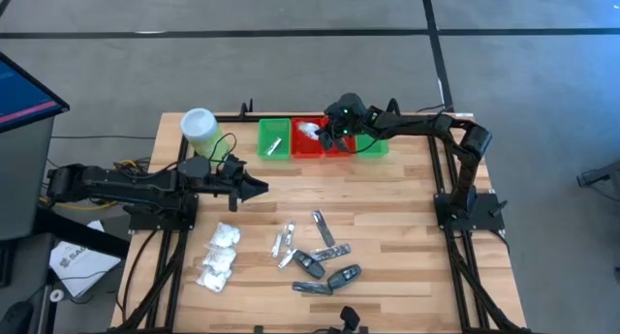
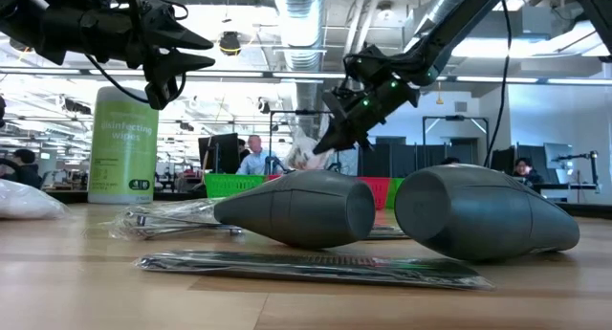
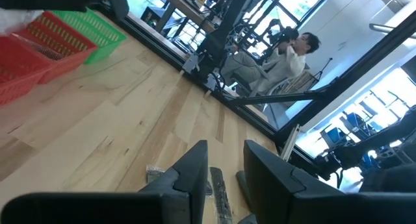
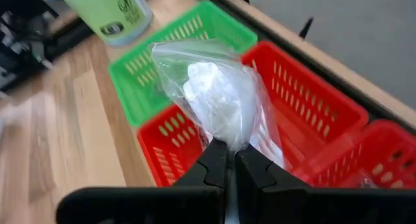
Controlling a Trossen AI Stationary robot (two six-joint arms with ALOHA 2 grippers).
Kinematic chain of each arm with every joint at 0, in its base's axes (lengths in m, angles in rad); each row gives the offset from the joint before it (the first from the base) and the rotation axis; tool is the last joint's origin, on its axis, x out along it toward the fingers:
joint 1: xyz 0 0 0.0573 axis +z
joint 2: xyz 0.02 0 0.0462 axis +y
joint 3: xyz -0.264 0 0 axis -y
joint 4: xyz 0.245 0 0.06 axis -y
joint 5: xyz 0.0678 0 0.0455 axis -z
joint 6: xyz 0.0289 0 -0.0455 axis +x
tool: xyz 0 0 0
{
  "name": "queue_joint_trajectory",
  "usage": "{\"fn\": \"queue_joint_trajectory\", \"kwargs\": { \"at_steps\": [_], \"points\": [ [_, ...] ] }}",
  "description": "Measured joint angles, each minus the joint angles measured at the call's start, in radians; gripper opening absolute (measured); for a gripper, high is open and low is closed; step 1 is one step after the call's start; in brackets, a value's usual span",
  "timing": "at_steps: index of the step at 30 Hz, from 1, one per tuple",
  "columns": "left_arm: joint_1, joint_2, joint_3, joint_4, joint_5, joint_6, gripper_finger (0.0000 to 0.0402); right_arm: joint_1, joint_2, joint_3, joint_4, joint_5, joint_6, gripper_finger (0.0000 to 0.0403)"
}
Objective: Pick & Place Travel size toiletries
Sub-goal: Put the white cotton pack into the left red bin
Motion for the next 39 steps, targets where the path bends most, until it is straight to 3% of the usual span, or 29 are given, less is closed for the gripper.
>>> {"fn": "queue_joint_trajectory", "kwargs": {
  "at_steps": [13, 39],
  "points": [
    [0.0, 0.0, 0.0, 0.0, 0.0, 0.018, 0.0092, -0.006, -0.002, 0.003, 0.03, 0.003, -0.015, 0.0011],
    [0.0, 0.0, 0.0, 0.003, 0.0, 0.018, 0.0092, -0.018, -0.002, 0.002, 0.115, 0.035, -0.04, 0.0075]
  ]
}}
